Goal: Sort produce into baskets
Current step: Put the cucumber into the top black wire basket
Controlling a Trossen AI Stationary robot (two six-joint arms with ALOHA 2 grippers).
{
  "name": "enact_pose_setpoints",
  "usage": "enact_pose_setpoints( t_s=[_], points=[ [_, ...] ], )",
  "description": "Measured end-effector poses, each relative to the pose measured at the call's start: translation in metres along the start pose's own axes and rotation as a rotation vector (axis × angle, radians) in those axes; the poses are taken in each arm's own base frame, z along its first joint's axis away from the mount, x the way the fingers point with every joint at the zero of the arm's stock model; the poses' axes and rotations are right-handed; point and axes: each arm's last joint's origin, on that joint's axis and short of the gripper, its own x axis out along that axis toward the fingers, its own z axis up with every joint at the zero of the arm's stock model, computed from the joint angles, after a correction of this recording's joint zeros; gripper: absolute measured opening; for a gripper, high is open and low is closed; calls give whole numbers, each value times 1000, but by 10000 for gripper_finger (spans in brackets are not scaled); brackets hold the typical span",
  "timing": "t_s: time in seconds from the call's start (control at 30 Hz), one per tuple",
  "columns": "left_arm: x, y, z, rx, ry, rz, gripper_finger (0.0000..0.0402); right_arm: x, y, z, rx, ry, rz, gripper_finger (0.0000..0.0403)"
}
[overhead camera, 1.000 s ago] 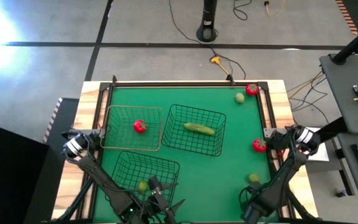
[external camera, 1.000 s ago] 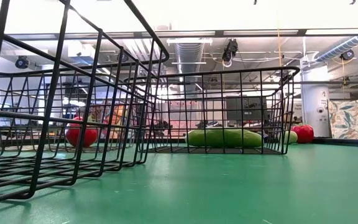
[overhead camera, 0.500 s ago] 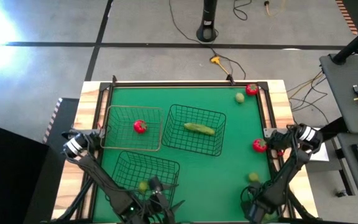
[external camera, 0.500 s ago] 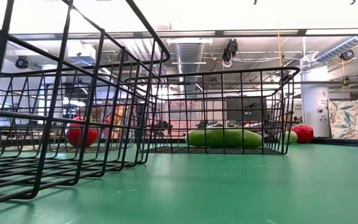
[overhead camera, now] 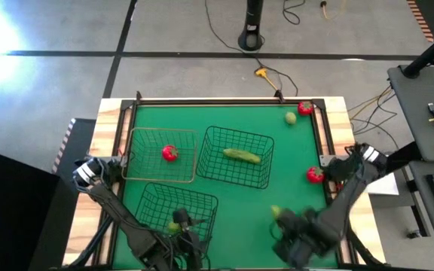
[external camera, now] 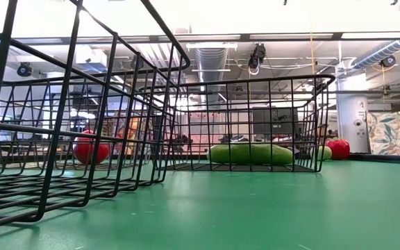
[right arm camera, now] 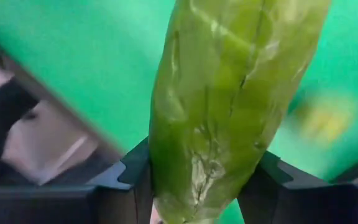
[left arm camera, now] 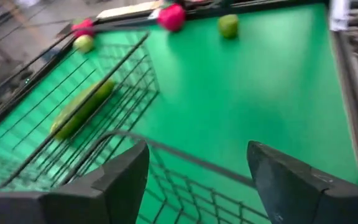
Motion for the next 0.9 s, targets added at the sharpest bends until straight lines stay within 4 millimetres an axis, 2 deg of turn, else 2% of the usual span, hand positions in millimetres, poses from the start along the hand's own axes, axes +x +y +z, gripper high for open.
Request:
enact_pose_setpoints(
  t_s=[0.1,0.23,0.4,0.5,0.57,0.67,0.9],
  points=[
    [-2,-1,12,55,6,-44,247,-25,-6,43,-143,-150,-42,160],
    [-2,0,22,88,38,-92,243,-40,-19,112,-324,-258,-99,160],
    [2,4,22,107,54,-72,242,-35,-38,189,-523,-320,-147,160],
    [3,6,21,116,61,-62,242,-25,-54,225,-570,-285,-128,160],
    [2,7,22,136,70,-51,242,-18,-65,243,-589,-248,-95,160],
    [-2,10,28,156,80,-41,242,-4,-78,259,-633,-183,-43,160],
    [-12,16,43,254,114,-60,242,35,-96,275,-716,-87,-22,161]
  ],
)
